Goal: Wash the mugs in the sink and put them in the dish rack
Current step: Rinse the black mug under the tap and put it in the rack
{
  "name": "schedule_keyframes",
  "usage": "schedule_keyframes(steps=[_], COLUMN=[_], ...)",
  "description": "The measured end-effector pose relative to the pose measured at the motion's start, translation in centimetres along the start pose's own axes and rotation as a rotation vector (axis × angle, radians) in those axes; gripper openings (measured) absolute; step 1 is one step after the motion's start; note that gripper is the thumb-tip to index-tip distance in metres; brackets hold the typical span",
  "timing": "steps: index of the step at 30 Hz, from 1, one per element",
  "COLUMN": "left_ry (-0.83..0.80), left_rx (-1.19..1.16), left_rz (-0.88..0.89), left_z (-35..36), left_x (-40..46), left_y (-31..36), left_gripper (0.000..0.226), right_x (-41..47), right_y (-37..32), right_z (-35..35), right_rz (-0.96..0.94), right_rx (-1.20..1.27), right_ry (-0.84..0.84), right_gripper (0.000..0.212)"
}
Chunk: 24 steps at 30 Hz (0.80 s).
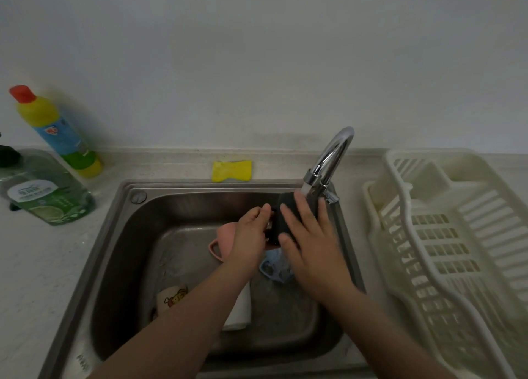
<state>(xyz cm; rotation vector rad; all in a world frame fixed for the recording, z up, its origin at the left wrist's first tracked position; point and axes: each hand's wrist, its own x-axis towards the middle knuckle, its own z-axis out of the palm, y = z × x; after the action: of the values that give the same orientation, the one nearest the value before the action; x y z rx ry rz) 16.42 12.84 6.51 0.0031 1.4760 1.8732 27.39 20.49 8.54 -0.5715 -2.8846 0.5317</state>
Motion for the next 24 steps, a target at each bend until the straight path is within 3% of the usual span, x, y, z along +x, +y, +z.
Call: schedule_keyframes(steps=[6, 11, 15, 19, 24], left_ry=[0.022, 0.01, 0.011, 0.01, 0.015], left_rx=[0.032, 0.018, 0.046, 0.001, -0.061], left_rz=[0.05, 0.033, 0.028, -0.03, -0.068], left_z=[-0.5, 0.0, -0.5, -0.4, -1.7], left_x=[0.7, 0.5, 0.5, 0.3, 0.6], left_y=[0.0, -0.3, -0.7, -1.1, -1.4], left_gripper=[0.022, 0.024, 0.024, 0.023, 0.02], right_x=[-0.8, 1.5, -0.6, 1.7, -1.1], right_y=[0.4, 0.7, 0.7, 1.4, 0.3], right_z=[0.2, -0.9, 0.2, -0.8, 0.1], right_rz=[-0.229, -0.063, -0.267, -0.074, -0.226], right_rx=[-0.125, -0.016, -0.228, -0.041, 0.044], right_ry=[-0.008, 0.005, -0.052, -0.007, -0.053], right_gripper=[0.056, 0.063, 0.054, 0.061, 0.052])
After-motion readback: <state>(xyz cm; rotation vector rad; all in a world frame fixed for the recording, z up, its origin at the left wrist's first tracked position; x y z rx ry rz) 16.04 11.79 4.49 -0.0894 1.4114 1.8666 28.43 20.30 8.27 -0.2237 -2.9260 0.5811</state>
